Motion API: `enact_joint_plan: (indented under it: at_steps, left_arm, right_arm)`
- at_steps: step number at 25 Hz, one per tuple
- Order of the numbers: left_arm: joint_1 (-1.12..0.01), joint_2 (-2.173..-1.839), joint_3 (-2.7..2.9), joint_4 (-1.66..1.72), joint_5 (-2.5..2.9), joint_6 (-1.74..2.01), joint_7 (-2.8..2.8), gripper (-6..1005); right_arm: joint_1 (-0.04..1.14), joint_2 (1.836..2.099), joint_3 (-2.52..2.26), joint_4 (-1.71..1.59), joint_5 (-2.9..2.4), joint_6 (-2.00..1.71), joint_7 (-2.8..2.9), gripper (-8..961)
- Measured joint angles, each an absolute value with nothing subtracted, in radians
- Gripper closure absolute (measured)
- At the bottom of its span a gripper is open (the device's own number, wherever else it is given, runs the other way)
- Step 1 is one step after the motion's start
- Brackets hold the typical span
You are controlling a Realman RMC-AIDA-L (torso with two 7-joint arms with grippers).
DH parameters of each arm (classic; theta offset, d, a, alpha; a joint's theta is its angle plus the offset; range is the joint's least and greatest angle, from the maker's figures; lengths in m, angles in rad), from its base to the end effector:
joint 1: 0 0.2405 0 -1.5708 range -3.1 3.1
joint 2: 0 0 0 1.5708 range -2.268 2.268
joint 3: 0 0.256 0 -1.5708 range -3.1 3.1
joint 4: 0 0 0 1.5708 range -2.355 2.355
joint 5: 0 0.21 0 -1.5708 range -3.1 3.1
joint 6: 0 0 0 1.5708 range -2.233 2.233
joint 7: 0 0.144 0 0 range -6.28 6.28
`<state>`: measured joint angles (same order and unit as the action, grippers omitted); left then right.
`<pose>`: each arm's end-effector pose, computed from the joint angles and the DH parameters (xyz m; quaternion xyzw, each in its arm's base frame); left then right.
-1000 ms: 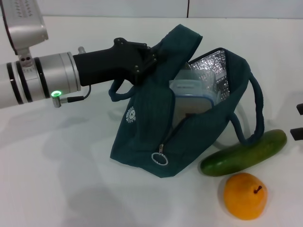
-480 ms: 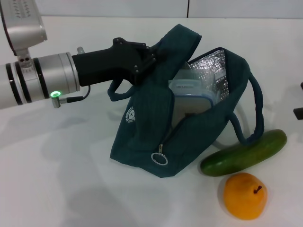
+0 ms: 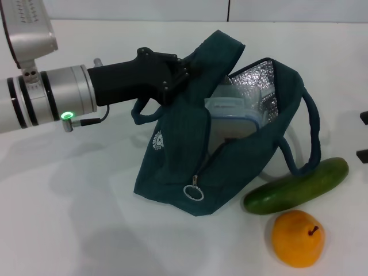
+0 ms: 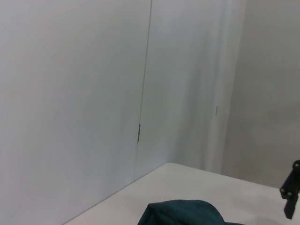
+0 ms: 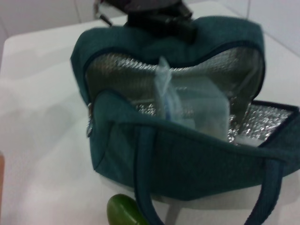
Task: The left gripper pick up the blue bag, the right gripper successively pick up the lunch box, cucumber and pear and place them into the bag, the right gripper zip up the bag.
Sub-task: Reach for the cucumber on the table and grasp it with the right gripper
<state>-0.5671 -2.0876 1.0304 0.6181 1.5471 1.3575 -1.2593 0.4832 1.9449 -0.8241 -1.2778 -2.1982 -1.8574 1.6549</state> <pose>-0.2059 0.3614 -0.0232 -0.9230 -0.1415 -0.3167 0.1669 0.2367 0.3249 0.1120 -0.9873 0.1049 0.0125 0.1185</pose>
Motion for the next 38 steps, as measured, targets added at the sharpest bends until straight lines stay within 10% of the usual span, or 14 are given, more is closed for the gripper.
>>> enact_joint_plan:
  at_steps: [38]
  left_arm:
    - [-0.562, -2.085, 1.029, 0.619, 1.554, 1.358, -1.248, 942]
  right_arm:
    - [0.439, 1.986, -0.811, -1.430, -2.321, -1.971, 1.612, 160]
